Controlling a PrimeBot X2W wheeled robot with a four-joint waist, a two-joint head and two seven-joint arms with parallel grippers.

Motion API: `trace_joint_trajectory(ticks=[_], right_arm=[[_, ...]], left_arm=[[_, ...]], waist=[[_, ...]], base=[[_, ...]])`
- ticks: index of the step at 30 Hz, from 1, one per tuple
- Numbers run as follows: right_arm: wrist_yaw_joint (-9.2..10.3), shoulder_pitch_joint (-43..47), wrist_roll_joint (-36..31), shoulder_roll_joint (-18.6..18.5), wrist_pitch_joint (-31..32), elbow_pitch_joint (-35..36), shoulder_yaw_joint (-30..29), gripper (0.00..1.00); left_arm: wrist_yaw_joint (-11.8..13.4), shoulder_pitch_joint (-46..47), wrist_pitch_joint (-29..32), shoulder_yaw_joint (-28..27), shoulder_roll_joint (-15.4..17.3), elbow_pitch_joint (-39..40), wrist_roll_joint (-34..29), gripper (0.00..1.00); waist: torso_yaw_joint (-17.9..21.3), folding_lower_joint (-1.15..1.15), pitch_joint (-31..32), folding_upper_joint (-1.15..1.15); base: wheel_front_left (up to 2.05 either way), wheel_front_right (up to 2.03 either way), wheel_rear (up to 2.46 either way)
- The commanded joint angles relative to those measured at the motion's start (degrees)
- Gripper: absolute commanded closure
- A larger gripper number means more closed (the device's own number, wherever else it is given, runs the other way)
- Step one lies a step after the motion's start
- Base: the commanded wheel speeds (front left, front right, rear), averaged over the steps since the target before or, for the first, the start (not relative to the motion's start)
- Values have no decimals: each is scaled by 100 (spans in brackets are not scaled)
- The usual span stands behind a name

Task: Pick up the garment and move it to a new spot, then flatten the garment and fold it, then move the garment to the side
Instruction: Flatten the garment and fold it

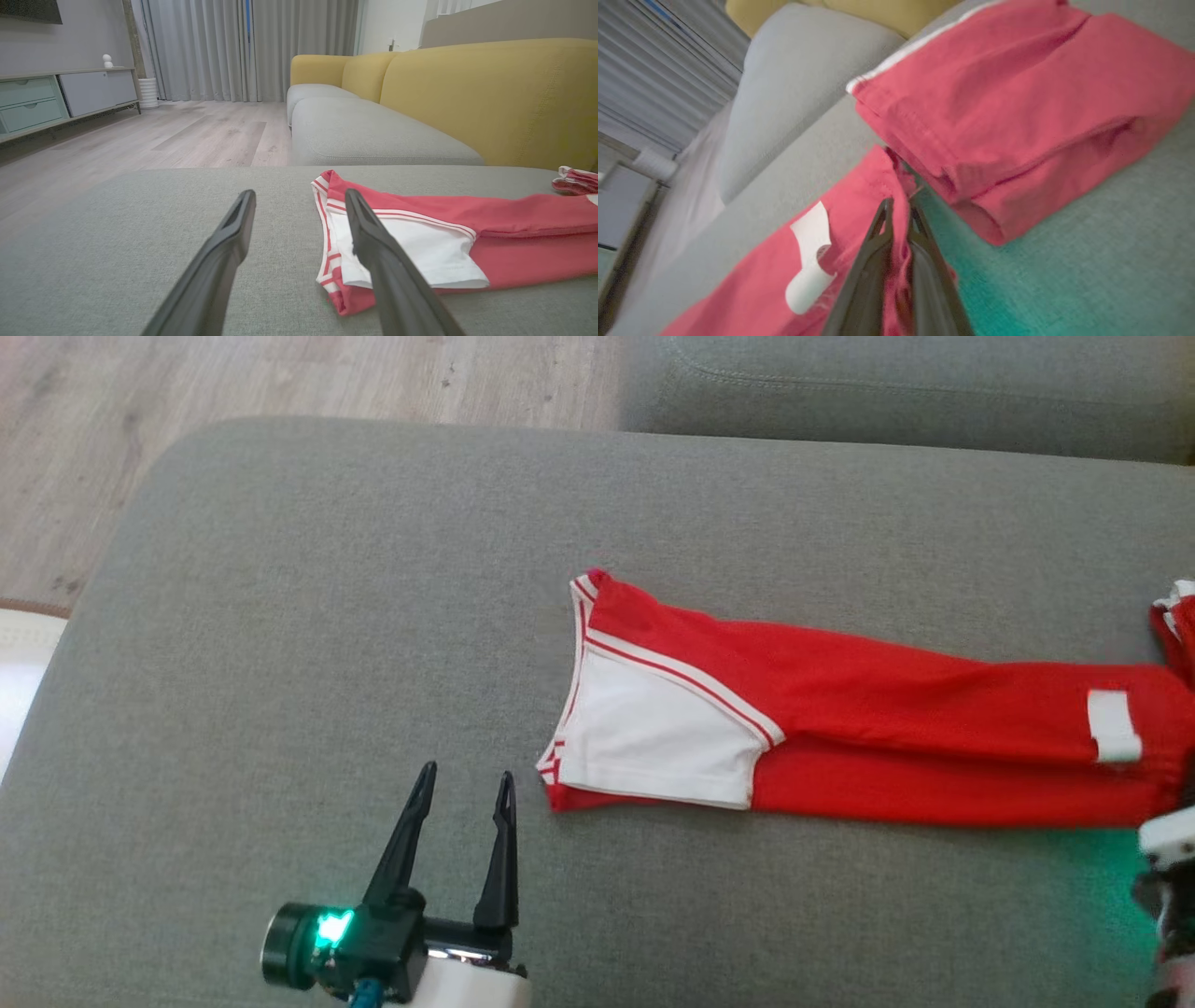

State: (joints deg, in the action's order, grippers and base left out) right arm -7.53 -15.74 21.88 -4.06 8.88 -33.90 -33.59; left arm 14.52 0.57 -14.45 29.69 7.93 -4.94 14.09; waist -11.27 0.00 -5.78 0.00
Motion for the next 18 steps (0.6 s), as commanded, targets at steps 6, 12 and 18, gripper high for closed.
trace_joint_trajectory(ticks=[6,12,18], right_arm=[[4,-57,825,26,391,1440,717,100],[4,-148,1157,112,511,2271,2103,100],[4,-447,1614,116,347,1971,3504,100]], left_arm=[[-137,3,-54,-254,-104,73,-107,0],[-239,7,-54,-289,-145,-25,-169,0],[-325,31,-55,-260,-198,-124,-209,0]], waist=[[-29,0,85,0],[-278,0,146,0],[-645,0,160,0]], base=[[0,0,0],[0,0,0],[0,0,0]])
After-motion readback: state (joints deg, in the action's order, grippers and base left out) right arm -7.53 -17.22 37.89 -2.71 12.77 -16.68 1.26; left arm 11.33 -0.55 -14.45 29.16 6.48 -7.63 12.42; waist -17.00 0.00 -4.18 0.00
